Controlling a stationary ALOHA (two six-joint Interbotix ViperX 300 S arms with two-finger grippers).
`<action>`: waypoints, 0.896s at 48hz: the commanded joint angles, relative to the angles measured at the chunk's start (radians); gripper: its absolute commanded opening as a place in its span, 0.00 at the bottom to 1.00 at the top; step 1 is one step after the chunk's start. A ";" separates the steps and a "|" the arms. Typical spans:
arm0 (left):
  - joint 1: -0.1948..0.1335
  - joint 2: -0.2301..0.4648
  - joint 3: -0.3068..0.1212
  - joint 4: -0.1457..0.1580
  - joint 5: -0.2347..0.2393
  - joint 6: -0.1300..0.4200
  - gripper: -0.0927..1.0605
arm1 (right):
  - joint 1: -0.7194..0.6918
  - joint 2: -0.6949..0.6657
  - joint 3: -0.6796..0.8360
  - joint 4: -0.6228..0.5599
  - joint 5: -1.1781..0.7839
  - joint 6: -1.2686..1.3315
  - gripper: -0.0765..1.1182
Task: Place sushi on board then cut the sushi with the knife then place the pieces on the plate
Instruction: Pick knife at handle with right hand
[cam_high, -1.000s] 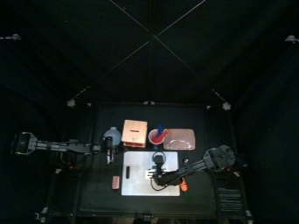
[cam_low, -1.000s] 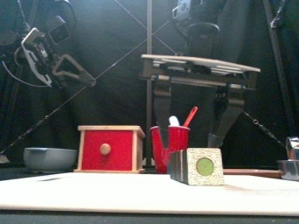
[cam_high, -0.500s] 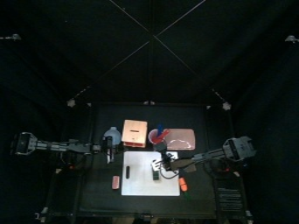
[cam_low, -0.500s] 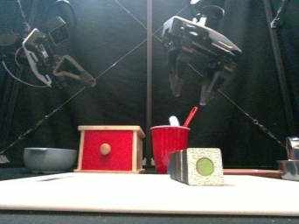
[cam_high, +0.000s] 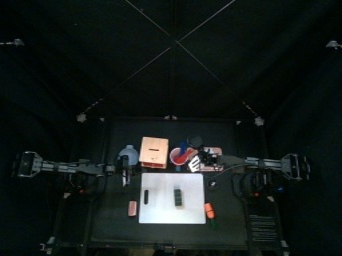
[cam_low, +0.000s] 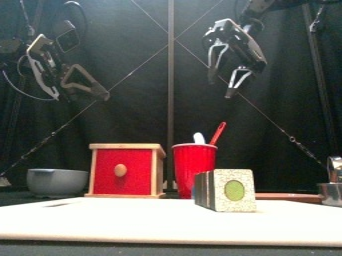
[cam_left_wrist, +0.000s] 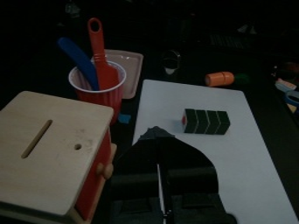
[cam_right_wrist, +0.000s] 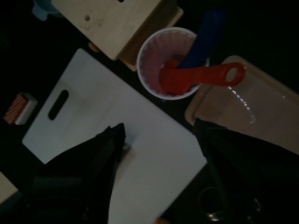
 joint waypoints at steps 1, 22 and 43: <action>0.018 0.000 -0.018 -0.002 -0.005 0.000 0.06 | -0.114 -0.058 -0.011 0.124 0.000 -0.164 0.85; 0.064 0.000 -0.023 -0.006 -0.009 -0.003 0.06 | -0.537 0.058 -0.104 0.699 0.161 -0.893 0.85; 0.064 0.000 -0.015 -0.057 -0.009 -0.005 0.06 | -0.617 0.327 -0.252 0.790 0.379 -1.124 0.85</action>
